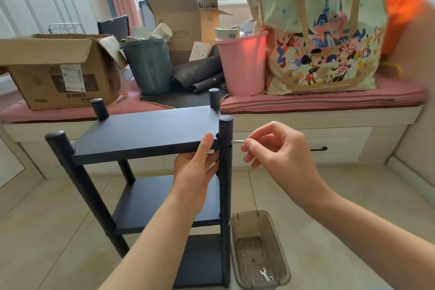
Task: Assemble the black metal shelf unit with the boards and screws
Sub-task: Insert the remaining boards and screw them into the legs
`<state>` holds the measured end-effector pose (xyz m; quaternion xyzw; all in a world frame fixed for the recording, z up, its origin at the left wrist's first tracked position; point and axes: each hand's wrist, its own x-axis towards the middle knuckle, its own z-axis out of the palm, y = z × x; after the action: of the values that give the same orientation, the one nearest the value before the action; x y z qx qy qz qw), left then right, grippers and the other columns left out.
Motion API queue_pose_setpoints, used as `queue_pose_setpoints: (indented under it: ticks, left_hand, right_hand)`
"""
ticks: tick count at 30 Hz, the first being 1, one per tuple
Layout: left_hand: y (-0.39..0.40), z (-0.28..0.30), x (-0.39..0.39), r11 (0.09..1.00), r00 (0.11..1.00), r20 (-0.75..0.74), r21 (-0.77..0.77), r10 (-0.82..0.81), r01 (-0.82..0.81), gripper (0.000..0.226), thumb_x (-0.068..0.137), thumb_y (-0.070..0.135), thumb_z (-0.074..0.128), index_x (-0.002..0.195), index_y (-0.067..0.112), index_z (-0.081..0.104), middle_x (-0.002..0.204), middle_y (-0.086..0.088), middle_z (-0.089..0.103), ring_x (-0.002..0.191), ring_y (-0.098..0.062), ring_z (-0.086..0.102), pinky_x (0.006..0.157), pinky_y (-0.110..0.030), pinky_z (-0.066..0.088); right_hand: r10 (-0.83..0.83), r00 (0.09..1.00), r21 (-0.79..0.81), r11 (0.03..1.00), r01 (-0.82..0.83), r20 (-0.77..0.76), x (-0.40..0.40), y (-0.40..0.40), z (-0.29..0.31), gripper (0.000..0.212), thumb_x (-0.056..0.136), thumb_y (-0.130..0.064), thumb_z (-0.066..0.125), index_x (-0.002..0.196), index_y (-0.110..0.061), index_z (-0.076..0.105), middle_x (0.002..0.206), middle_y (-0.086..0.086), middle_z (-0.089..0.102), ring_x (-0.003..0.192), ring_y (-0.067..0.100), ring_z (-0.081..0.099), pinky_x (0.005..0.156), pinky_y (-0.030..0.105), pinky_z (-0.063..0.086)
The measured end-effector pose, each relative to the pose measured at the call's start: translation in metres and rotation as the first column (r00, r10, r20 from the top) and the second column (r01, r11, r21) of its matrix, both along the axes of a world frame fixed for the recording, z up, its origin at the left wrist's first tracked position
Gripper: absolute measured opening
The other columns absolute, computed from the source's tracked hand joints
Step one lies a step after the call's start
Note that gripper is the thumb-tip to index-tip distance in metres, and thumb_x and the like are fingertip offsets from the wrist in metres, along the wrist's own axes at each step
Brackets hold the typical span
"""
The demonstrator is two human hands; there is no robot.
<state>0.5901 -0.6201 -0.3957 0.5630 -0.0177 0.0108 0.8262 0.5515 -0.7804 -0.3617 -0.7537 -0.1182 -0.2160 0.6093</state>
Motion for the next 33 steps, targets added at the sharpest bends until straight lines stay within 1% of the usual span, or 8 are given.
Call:
queue_pose_setpoints:
  ticks: [5, 7, 10, 14, 17, 23, 28, 33]
  left_hand:
    - [0.001, -0.002, 0.003, 1.000, 1.000, 0.012, -0.030, -0.004, 0.004, 0.044, 0.077, 0.040, 0.070, 0.114, 0.015, 0.066, 0.108, -0.004, 0.077, 0.102, -0.026, 0.074, 0.099, -0.048, 0.054]
    - [0.001, -0.003, 0.005, 1.000, 1.000, 0.019, -0.031, -0.001, 0.002, 0.043, 0.076, 0.040, 0.070, 0.112, 0.016, 0.066, 0.107, -0.004, 0.077, 0.101, -0.027, 0.074, 0.098, -0.048, 0.054]
    - [0.001, -0.004, 0.008, 0.999, 1.000, 0.011, -0.032, 0.010, -0.010, 0.048, 0.076, 0.039, 0.070, 0.116, 0.013, 0.065, 0.107, -0.005, 0.077, 0.100, -0.028, 0.074, 0.099, -0.050, 0.054]
    - [0.001, -0.006, 0.009, 0.999, 1.000, 0.007, -0.032, -0.003, 0.003, 0.027, 0.089, 0.030, 0.067, 0.110, 0.014, 0.066, 0.104, -0.006, 0.077, 0.099, -0.028, 0.074, 0.098, -0.050, 0.054]
    - [0.002, -0.006, 0.008, 1.000, 1.000, 0.009, -0.029, -0.005, 0.006, 0.029, 0.089, 0.031, 0.067, 0.112, 0.012, 0.065, 0.105, -0.007, 0.077, 0.100, -0.029, 0.074, 0.097, -0.048, 0.056]
    - [0.002, -0.006, 0.008, 0.999, 1.000, -0.006, -0.032, 0.005, -0.005, 0.025, 0.094, 0.027, 0.064, 0.111, 0.009, 0.065, 0.103, -0.009, 0.077, 0.098, -0.028, 0.074, 0.093, -0.044, 0.057]
    - [0.001, -0.005, 0.006, 0.999, 1.000, -0.006, -0.041, 0.003, -0.003, 0.028, 0.095, 0.026, 0.064, 0.113, 0.005, 0.065, 0.104, -0.012, 0.077, 0.099, -0.029, 0.074, 0.092, -0.043, 0.058]
    - [0.000, -0.006, 0.006, 0.999, 1.000, -0.003, -0.049, -0.006, 0.006, 0.021, 0.096, 0.026, 0.062, 0.105, 0.007, 0.067, 0.101, -0.011, 0.077, 0.096, -0.027, 0.075, 0.085, -0.036, 0.060]
  right_hand:
    - [-0.097, 0.995, -0.041, 0.994, 0.097, 0.003, -0.003, 0.006, -0.012, 0.012, 0.083, -0.013, 0.077, 0.081, -0.015, 0.065, 0.070, 0.001, 0.073, 0.064, 0.014, 0.072, 0.059, 0.029, 0.059]
    - [-0.101, 0.995, -0.068, 0.993, 0.100, -0.007, -0.003, 0.006, -0.018, 0.013, 0.082, -0.015, 0.078, 0.081, -0.016, 0.065, 0.071, -0.001, 0.073, 0.065, 0.013, 0.073, 0.062, 0.032, 0.061]
    - [-0.100, 0.995, -0.080, 0.992, 0.097, -0.028, -0.001, 0.005, -0.023, 0.013, 0.082, -0.015, 0.078, 0.080, -0.016, 0.065, 0.071, -0.002, 0.073, 0.066, 0.012, 0.073, 0.067, 0.038, 0.061]
    - [-0.085, 0.996, -0.079, 0.993, 0.082, -0.029, -0.001, 0.004, -0.024, 0.014, 0.082, -0.015, 0.079, 0.080, -0.015, 0.065, 0.071, -0.003, 0.074, 0.068, 0.013, 0.073, 0.070, 0.042, 0.061]
    - [-0.058, 0.998, -0.062, 0.996, 0.057, -0.022, -0.002, 0.005, -0.024, 0.014, 0.081, -0.015, 0.079, 0.080, -0.015, 0.065, 0.072, -0.001, 0.074, 0.068, 0.015, 0.074, 0.069, 0.041, 0.061]
    - [-0.027, 1.000, -0.031, 0.999, 0.027, -0.014, -0.002, 0.007, -0.024, 0.016, 0.079, -0.016, 0.080, 0.079, -0.014, 0.064, 0.072, 0.001, 0.074, 0.068, 0.016, 0.074, 0.066, 0.032, 0.060]
    - [-0.002, 0.999, 0.013, 1.000, 0.003, -0.035, 0.000, 0.007, -0.024, 0.015, 0.079, -0.014, 0.080, 0.079, -0.011, 0.065, 0.073, 0.003, 0.074, 0.068, 0.018, 0.074, 0.067, 0.031, 0.060]
    - [0.018, 0.999, 0.033, 0.999, -0.017, -0.040, 0.005, 0.009, -0.026, 0.013, 0.080, -0.010, 0.080, 0.080, -0.012, 0.066, 0.074, 0.002, 0.074, 0.069, 0.018, 0.074, 0.067, 0.026, 0.059]
